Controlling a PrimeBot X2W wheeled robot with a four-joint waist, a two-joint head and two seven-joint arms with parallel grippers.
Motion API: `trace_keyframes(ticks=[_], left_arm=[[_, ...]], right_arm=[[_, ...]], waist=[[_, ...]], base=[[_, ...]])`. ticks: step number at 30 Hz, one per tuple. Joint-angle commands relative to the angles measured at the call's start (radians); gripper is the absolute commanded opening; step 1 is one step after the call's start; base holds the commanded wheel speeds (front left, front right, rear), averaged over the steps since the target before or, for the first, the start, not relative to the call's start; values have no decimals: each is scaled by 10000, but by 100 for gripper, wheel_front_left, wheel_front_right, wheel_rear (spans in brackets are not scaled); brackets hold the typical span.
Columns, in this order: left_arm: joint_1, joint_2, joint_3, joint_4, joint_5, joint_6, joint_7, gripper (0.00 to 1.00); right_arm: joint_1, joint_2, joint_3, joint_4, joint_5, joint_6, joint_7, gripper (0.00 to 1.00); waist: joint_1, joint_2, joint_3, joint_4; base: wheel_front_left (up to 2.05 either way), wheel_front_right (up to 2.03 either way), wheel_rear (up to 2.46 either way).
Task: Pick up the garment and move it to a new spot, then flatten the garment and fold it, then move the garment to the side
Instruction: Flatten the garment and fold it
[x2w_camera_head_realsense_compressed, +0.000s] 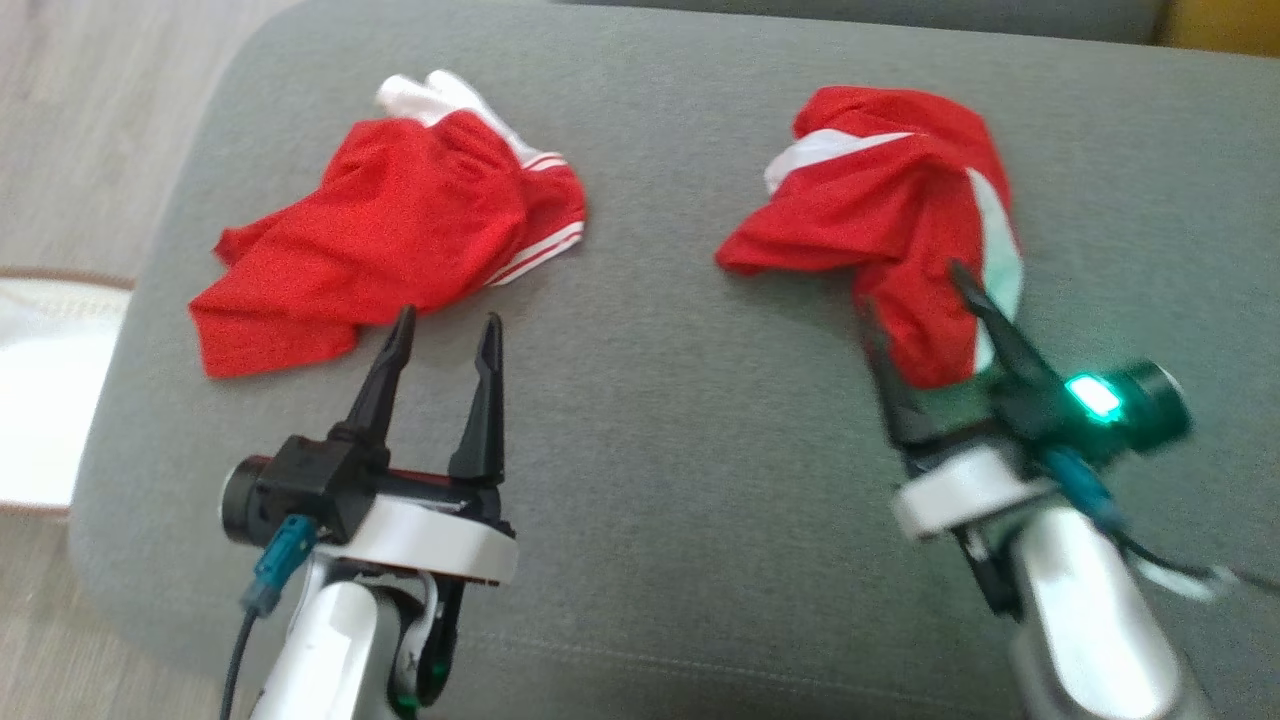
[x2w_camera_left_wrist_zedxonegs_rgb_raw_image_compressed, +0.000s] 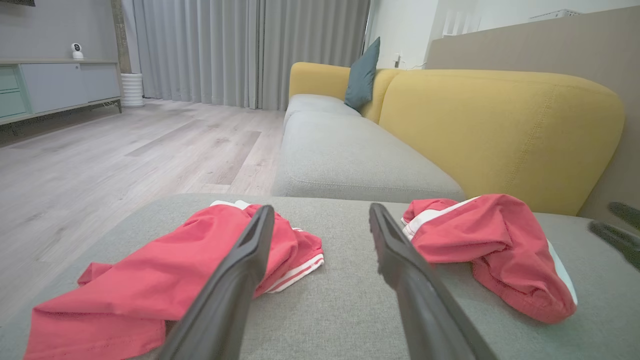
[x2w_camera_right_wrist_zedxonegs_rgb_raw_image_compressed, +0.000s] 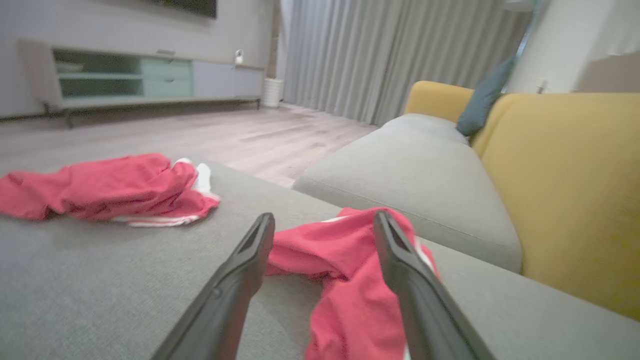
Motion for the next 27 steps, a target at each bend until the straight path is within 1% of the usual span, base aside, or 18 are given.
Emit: trace_keyframes(ticks=[1,5,7,12,13,19,22,26,27], left_arm=[[-458,23,143,-338,-115,72,-51,100],[-647,22,-106,-436,-310,217,-51,100],[-736,22,-242,-445,-372,261,-51,100],[-833,21,-485,-485,-561,410,-51,100],[-833,21,-485,-485,-561,410,-51,100],[-953,21,-639,-743,-864,547,-51,100],[-1032,21,-704,-809,-964,602,-51,100],[-1114,21,-735,-859,-1050,679,-51,100],[-1136,21,-742,-858,-1061,688,-51,100]], right_arm=[[-798,-47,633,58,-609,42,356,100],[-1716,-88,1194,1088,-1674,42,992,100],[-2173,-124,1139,1638,-1816,42,1220,100],[-3279,-473,1069,2990,-2253,42,1705,100],[-3279,-473,1069,2990,-2253,42,1705,100],[-4191,-831,1182,4392,-2544,42,2231,100],[-4553,-1007,1154,4897,-2721,42,2471,100],[-4853,-1036,1053,5485,-2851,42,2705,100],[-4906,-1023,990,5611,-2867,42,2761,41]], waist=[[0,0,158,354],[0,0,337,827],[0,0,436,1057],[0,0,766,1577],[0,0,766,1577],[0,0,1193,2086],[0,0,1426,2255],[0,0,1681,2322],[0,0,1725,2317]], base=[[0,0,0],[0,0,0],[0,0,0],[0,0,0],[0,0,0],[0,0,0],[0,0,0],[0,0,0],[0,0,0]])
